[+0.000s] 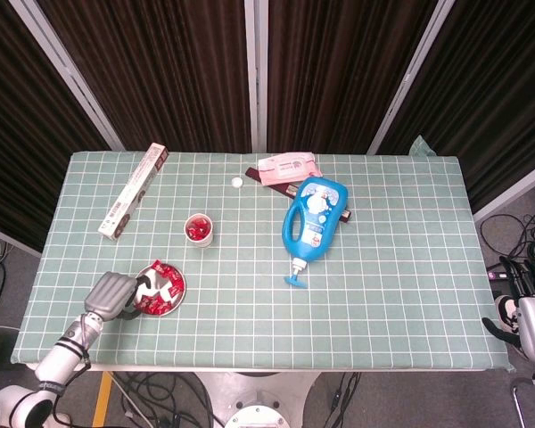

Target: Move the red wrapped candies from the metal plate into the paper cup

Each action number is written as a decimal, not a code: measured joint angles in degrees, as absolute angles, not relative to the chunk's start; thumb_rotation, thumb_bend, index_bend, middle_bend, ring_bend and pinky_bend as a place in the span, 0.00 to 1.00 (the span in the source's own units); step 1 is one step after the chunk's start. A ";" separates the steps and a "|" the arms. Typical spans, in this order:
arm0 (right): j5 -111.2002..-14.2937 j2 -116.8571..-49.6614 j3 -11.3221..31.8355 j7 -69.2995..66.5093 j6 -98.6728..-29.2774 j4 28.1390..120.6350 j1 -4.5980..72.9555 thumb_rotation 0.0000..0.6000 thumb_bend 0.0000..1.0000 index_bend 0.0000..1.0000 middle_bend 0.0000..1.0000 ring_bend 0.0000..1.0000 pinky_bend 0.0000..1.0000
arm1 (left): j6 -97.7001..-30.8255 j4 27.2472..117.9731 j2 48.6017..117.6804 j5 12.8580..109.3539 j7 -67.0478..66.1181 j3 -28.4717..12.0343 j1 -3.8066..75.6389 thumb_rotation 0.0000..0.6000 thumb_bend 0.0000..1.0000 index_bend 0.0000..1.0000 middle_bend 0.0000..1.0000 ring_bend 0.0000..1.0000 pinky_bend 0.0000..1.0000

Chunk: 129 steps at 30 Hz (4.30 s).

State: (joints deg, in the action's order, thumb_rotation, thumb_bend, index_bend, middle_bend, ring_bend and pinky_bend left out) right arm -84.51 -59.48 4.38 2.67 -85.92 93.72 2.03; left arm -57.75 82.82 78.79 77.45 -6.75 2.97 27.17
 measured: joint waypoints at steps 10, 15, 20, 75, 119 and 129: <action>-84.36 -59.41 4.35 3.11 -86.06 94.11 1.97 1.00 0.05 0.00 0.11 0.06 0.35 | -55.09 79.44 81.23 76.54 -6.63 1.94 27.99 1.00 0.24 0.45 0.83 0.92 1.00; -84.18 -59.29 4.36 3.27 -86.18 94.26 1.86 1.00 0.05 0.00 0.11 0.06 0.35 | -53.62 76.97 82.29 75.61 -7.05 1.20 28.73 1.00 0.24 0.45 0.83 0.92 1.00; -84.22 -59.34 4.31 3.33 -86.23 94.30 1.84 1.00 0.05 0.00 0.11 0.06 0.35 | -52.32 74.47 83.26 74.54 -7.68 0.42 29.42 1.00 0.24 0.45 0.83 0.92 1.00; -83.79 -59.25 4.25 2.28 -86.13 93.63 1.68 1.00 0.05 0.00 0.11 0.06 0.35 | -50.55 74.03 86.86 73.22 -9.36 -2.03 31.93 1.00 0.24 0.41 0.83 0.92 1.00; -84.10 -58.90 4.10 4.11 -86.23 95.40 1.71 1.00 0.05 0.00 0.11 0.06 0.35 | -52.65 71.44 87.14 73.36 -10.61 -0.80 29.65 1.00 0.39 0.61 0.84 0.92 1.00; -84.29 -58.91 4.03 3.77 -86.52 95.28 1.54 1.00 0.05 0.00 0.11 0.06 0.35 | -54.39 72.30 86.35 75.82 -6.63 -0.97 29.31 1.00 0.46 0.69 0.85 0.92 1.00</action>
State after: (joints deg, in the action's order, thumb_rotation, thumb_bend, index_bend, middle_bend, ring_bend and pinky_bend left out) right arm -84.29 -58.91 4.03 3.77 -86.52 95.28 1.54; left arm -54.39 72.30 86.35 75.82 -6.63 -0.97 29.31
